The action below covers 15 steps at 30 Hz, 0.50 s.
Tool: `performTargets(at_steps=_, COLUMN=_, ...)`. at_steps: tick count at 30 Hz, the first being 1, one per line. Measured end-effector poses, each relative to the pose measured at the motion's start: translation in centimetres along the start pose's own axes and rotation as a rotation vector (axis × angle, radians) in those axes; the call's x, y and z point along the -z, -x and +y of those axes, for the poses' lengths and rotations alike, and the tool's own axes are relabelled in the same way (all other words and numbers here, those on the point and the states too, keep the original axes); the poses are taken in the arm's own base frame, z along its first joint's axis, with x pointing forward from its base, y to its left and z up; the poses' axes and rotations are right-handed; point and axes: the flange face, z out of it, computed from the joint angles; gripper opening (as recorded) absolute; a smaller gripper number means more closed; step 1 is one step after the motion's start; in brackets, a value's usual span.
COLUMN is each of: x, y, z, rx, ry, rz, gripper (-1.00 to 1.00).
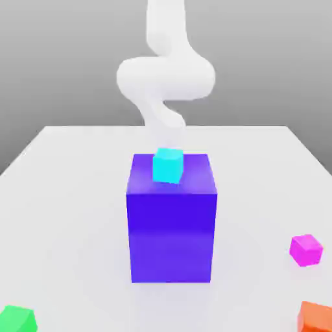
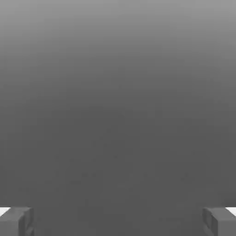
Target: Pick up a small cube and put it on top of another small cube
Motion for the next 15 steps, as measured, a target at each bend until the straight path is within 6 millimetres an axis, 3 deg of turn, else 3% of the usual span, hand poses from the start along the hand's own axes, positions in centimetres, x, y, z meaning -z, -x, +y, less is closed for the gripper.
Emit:
performTargets(at_steps=3, x=-6.6, y=3.3, z=-2.2, rx=0.186, ry=0.001, rz=-0.119, gripper=0.0)
performTargets(at_steps=7, x=-14.3, y=9.4, z=-4.4, rx=0.43, ry=-0.005, rz=-0.262, gripper=0.0)
performTargets(at_steps=11, x=-20.7, y=17.1, z=-5.6, rx=0.68, ry=-0.016, rz=-0.398, gripper=0.0)
performTargets(at_steps=15, x=-25.7, y=25.7, z=-5.4, rx=0.936, ry=-0.031, rz=-0.527, gripper=0.0)
